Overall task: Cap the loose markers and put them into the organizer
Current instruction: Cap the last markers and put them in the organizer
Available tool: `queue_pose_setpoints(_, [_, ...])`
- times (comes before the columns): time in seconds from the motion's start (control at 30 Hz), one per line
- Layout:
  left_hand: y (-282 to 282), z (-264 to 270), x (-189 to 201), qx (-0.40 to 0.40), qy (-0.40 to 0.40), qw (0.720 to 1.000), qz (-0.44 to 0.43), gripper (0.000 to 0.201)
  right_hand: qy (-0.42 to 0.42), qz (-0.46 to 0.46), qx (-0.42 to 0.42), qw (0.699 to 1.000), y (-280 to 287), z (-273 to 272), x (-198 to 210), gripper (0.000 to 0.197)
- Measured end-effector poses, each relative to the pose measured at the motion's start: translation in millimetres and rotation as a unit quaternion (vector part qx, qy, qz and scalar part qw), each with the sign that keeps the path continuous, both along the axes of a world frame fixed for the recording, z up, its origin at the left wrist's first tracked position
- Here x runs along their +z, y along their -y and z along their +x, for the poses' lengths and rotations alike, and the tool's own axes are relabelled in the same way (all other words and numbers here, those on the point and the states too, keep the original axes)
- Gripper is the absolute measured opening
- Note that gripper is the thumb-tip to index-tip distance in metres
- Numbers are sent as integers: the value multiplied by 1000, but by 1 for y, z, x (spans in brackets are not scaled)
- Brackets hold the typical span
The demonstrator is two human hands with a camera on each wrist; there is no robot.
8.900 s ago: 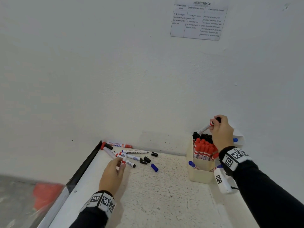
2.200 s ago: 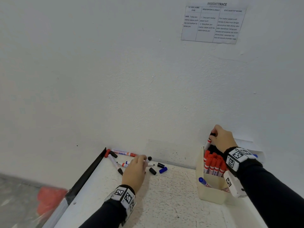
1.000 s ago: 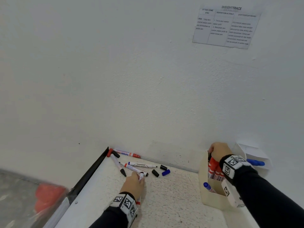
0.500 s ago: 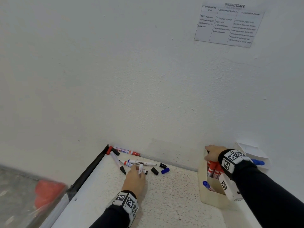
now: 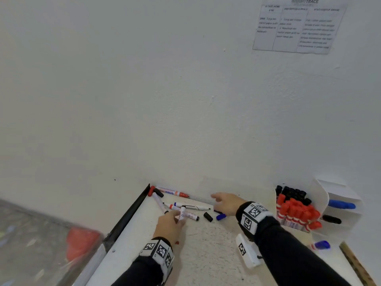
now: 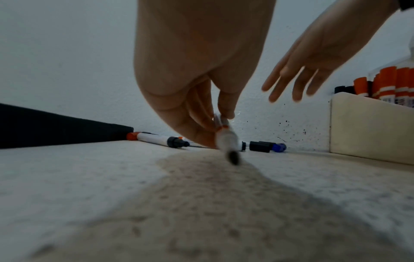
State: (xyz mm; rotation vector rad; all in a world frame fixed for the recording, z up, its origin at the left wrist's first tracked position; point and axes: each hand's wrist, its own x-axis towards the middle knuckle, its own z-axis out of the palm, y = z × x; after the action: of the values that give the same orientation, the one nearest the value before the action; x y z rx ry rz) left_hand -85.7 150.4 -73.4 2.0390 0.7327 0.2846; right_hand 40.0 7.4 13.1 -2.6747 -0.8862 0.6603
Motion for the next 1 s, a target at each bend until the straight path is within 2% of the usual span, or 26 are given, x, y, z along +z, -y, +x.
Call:
queue_pose_setpoints(0.13, [-5,-6,-1,14,93,989,-111,61,6,-54,19,998,-9,-19,-45,58])
queue_pose_setpoints(0.23, [-5,-8,-2,11,125,976,-180,64,17,-33,-1,999,-7,-23,-62,53])
queue_pose_setpoints(0.3, [-3,-8,-1,26,129,968,-215,51,29,-2,-21,999,-5,-23,-68,36])
queue_pose_setpoints(0.37, [-3,-6,-1,47,129,963,-233,27,50,18,-44,998,-3,-22,-72,11])
queue_pose_setpoints(0.43, [-4,-4,-4,64,145,950,-269,21,66,28,-60,996,0,-21,-78,23])
queue_pose_setpoints(0.5, [-5,-3,-4,86,173,926,-323,32,65,26,-69,995,2,-21,-79,29])
queue_pose_setpoints(0.6, [-3,-4,-1,105,211,896,-377,57,50,19,-60,997,6,-26,-72,13])
queue_pose_setpoints(0.67, [-1,-4,-1,121,215,893,-377,67,35,4,-34,999,7,-25,-72,42])
queue_pose_setpoints(0.7, [-1,-4,-1,130,216,894,-370,63,33,-8,-25,999,6,-26,-72,43])
queue_pose_setpoints(0.73, [0,-4,-2,140,217,895,-365,57,38,-13,-17,999,5,-28,-70,36])
queue_pose_setpoints(0.8, [0,-4,-4,159,214,895,-357,44,39,-8,-21,999,4,-32,-70,10])
queue_pose_setpoints(0.83, [-1,-5,-4,168,213,893,-358,41,35,-1,-26,999,4,-32,-72,7])
queue_pose_setpoints(0.9, [-1,-6,-5,182,214,887,-367,39,30,19,-50,998,7,-29,-75,17])
queue_pose_setpoints(0.93, [-1,-6,-5,187,213,885,-368,40,24,45,-54,997,8,-29,-76,16])
queue_pose_setpoints(1.0, [-1,-6,-4,198,214,881,-372,42,4,109,-62,992,11,-30,-74,31])
